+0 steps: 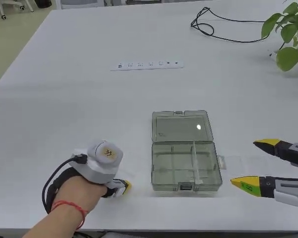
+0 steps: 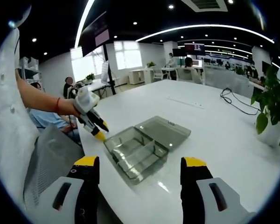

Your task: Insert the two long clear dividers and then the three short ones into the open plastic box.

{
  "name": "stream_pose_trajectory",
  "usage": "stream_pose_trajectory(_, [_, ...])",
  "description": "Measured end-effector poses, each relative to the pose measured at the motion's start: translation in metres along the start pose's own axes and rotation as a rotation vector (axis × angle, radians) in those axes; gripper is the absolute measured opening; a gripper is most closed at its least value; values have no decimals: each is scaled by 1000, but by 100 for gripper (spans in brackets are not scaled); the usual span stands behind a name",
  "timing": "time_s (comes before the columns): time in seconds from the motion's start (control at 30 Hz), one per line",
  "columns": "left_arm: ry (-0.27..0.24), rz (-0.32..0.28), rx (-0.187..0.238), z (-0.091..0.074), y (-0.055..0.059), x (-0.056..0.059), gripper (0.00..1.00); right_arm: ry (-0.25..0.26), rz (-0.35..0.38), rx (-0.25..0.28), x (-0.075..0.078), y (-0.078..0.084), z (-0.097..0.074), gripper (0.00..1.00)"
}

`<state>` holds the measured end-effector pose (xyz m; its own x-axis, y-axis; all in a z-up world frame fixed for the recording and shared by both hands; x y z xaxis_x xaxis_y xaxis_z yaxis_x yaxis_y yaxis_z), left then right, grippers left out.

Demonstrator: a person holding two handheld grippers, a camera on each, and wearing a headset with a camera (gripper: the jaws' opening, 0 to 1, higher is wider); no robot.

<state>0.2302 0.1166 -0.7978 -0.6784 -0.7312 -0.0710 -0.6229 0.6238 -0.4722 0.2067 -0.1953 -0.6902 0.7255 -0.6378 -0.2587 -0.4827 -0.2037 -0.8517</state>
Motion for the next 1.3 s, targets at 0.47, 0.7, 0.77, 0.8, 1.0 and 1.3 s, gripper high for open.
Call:
stream_pose_trajectory(0.47, [22, -28, 39, 0, -4, 1, 30, 5, -9, -12, -4, 4, -2, 72])
stream_pose_trajectory(0.7, [32, -83, 72, -3, -2, -1, 30, 10, -8, -22, -5, 6, -3, 72])
stream_pose_trajectory(0.77, [34, -105, 88, -4, -2, -2, 30, 11, -8, -20, -5, 6, -3, 72])
stream_pose_trajectory(0.8, [37, -118, 93, -5, -1, -2, 30, 10, -8, -21, -6, 5, -3, 72])
stream_pose_trajectory(1.0, [49, -207, 165, -15, -2, -2, 30, 6, -8, -24, -10, -1, 0, 71])
stream_pose_trajectory(1.3, [59, -294, 295, -39, -13, -3, 30, -15, 5, 2, -24, -21, 7, 68])
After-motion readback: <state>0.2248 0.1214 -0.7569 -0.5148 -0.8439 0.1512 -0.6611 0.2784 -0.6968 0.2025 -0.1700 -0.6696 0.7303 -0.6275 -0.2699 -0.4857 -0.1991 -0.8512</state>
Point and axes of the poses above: the centre of the closed fingertips' face, and the gripper's own axes: z roughly forward along the fingers, x roughly to its right, y roughly out of its underside, the point moved 6 cm from there along -z, roughly backward along the fingers, and after that the axes turned 9 degrees about z, right-handed, at the moved point
